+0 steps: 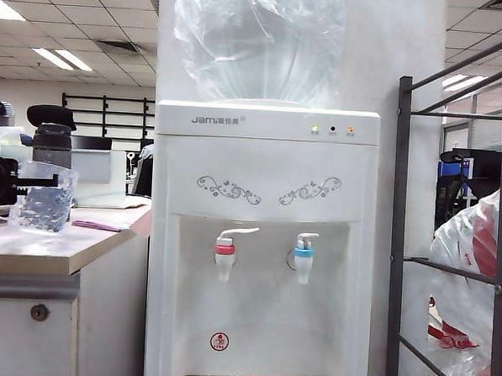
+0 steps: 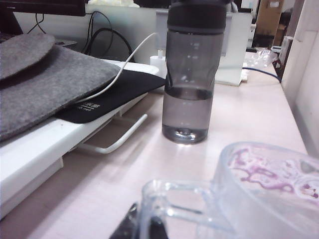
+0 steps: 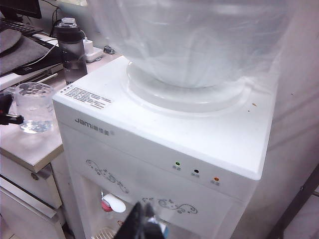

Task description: Pick up the plastic mug from the left desk, go to the hot water outlet of the water dispenser, press the vertical switch to get some water, then put the mug back on the desk.

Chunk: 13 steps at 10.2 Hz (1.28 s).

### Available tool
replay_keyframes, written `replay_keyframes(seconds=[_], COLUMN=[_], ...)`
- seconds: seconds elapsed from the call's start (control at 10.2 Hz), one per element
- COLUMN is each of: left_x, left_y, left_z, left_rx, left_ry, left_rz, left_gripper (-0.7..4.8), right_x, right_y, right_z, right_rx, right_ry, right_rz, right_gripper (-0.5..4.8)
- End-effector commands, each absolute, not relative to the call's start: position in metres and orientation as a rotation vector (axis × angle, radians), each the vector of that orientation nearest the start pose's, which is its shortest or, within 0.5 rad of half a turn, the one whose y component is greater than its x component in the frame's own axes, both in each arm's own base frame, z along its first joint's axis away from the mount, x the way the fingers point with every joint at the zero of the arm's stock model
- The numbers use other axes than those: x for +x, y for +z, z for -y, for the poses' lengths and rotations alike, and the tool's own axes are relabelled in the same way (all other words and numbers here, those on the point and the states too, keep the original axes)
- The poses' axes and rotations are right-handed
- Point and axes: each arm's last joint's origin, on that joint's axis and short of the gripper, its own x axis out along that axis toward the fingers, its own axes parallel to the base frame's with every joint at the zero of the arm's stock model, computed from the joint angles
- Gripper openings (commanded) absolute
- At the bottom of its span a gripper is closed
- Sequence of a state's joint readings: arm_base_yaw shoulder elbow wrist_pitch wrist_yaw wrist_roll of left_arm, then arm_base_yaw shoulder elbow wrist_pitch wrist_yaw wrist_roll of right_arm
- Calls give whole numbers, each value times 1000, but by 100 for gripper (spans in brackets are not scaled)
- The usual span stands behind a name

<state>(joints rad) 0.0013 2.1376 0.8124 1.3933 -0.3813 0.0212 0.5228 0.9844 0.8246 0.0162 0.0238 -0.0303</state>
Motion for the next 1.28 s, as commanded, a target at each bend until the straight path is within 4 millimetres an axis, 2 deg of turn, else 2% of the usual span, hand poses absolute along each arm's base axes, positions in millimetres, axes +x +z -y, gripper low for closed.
replay_keyframes(seconds=[0.1, 0.2, 0.29, 1.08, 1.18, 1.28], left_x=[376, 375, 363, 363, 363, 363], left_y=[105, 103, 89, 88, 88, 88], left_z=[-14, -14, -14, -14, -14, -14], left_rx=[-38, -37, -9, -8, -6, -6], left_ry=[382, 388, 386, 387, 398, 398], left_rz=[108, 99, 13, 2, -2, -2], left_gripper=[-5, -5, -5, -6, 126, 126], right_x=[191, 191, 191, 191, 191, 191], right_y=[332, 332, 332, 332, 332, 332], right_z=[-110, -110, -110, -110, -110, -110], right_rx=[-61, -61, -61, -61, -61, -61], right_ry=[500, 501, 501, 501, 501, 501], right_rz=[-118, -118, -118, -118, -118, -118], right_gripper=[-1, -1, -1, -1, -1, -1])
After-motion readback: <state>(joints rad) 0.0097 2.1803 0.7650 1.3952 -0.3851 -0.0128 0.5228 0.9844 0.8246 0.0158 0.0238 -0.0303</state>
